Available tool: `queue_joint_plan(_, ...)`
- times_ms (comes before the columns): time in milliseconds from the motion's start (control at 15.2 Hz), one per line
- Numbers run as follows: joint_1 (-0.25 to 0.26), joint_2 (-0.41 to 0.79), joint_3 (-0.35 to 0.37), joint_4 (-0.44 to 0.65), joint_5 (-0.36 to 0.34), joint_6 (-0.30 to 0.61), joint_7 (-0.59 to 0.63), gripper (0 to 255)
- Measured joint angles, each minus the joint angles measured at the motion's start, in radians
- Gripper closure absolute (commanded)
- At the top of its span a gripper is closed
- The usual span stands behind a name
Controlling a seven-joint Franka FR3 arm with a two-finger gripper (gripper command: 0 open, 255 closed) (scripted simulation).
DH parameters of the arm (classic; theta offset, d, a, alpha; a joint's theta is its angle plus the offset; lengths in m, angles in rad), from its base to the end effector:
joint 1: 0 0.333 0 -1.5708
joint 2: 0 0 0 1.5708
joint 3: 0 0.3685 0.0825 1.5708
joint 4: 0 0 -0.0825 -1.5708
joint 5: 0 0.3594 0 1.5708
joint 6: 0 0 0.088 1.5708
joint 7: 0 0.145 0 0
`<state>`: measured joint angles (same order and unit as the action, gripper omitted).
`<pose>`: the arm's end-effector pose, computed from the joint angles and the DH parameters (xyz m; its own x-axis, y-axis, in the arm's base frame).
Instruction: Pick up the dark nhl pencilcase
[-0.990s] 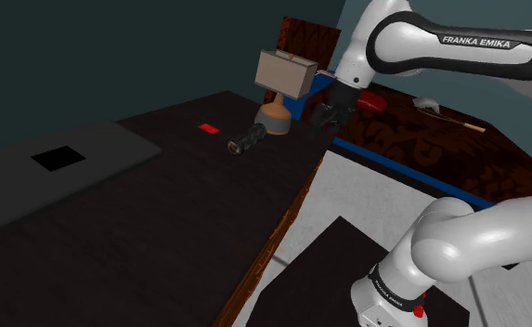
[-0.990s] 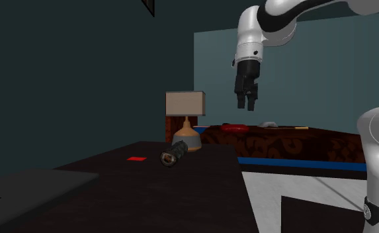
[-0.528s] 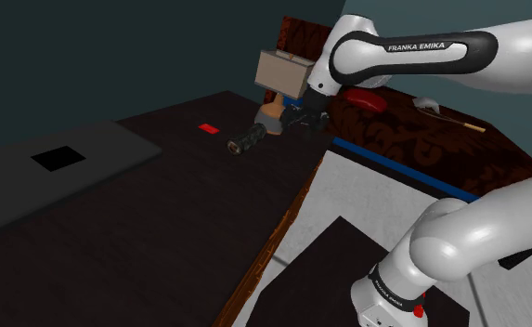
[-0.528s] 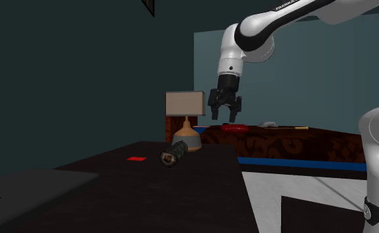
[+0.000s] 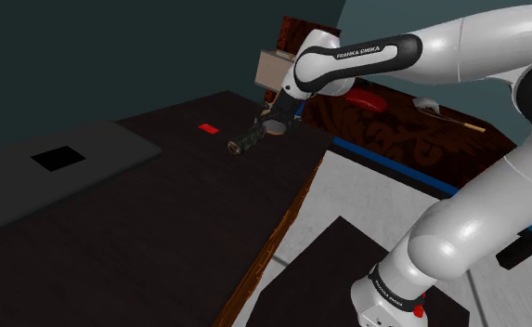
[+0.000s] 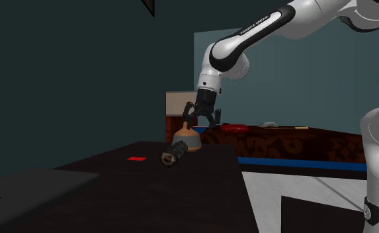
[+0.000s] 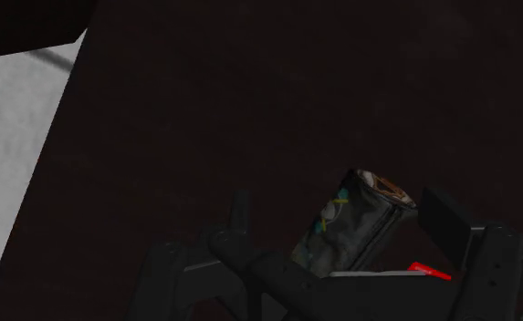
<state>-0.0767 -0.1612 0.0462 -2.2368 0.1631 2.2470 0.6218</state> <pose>0.4887 -0.0047 0.4810 0.7311 -0.6800 0.0547 -0.6583 -0.7243 -0.2050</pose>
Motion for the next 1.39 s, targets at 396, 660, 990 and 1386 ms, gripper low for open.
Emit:
queue_joint_plan(396,-0.021,0.198,-0.009,0.136,0.014,0.119,0.172,0)
queue_joint_plan(660,-0.035,0.333,-0.029,0.245,0.027,0.18,0.273,0)
queue_joint_plan(990,-0.038,0.441,-0.046,0.329,0.039,0.231,0.358,0)
queue_joint_plan(1386,-0.039,0.486,-0.04,0.306,0.053,0.299,0.346,0)
